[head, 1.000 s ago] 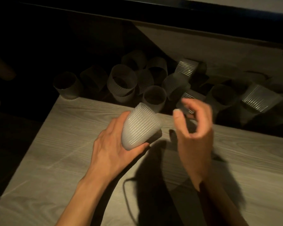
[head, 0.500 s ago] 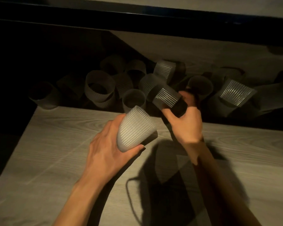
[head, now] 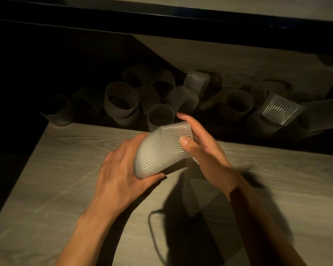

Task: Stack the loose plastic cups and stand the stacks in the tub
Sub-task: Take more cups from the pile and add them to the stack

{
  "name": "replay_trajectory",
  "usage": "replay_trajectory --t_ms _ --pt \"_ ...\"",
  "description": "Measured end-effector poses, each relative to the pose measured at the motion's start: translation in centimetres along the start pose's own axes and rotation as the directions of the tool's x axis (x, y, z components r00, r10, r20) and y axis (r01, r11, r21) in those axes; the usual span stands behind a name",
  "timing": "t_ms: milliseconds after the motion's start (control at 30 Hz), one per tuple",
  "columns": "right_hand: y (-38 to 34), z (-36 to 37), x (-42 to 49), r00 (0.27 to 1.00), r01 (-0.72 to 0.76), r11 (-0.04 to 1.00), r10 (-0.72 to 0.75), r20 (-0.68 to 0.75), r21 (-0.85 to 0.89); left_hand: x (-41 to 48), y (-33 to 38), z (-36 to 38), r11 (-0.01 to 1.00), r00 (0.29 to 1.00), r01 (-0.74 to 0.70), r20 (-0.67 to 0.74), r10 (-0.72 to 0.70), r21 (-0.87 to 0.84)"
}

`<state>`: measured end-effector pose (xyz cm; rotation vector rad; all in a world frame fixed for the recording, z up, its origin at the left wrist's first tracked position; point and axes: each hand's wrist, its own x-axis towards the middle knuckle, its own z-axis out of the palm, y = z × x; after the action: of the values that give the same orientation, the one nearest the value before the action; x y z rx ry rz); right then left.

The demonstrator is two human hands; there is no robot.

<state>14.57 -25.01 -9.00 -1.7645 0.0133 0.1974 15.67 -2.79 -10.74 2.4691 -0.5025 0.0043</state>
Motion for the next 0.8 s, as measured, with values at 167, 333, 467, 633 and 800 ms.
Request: replay_trajectory --t_ms 167,333,467,633,800 --pt "-1.1 1.2 0.2 0.998 0.021 0.999 -0.02 0.063 -0.029 -0.9 -0.9 -0.8 1.0 1.0 0.017 -0.003 -0.017 0.003" --pt "-1.8 2.1 0.9 0.988 0.042 0.996 -0.03 0.152 -0.075 -1.6 -1.4 -1.8 0.998 0.998 0.059 0.01 -0.058 -0.034" --pt "-1.8 4.5 1.7 0.957 0.077 0.981 -0.023 0.288 -0.179 -2.1 -1.5 -1.8 0.996 0.995 0.084 0.051 -0.083 -0.018" --pt "-1.6 5.4 2.3 0.992 0.124 0.983 -0.124 0.006 -0.137 -2.5 -2.0 -2.1 0.967 0.973 0.217 0.114 -0.202 -0.132" --pt "-1.0 3.8 4.1 0.975 -0.101 0.683 -0.077 -0.209 -0.723 -2.6 -2.8 -2.4 0.809 0.927 0.369 0.117 -0.356 -0.458"
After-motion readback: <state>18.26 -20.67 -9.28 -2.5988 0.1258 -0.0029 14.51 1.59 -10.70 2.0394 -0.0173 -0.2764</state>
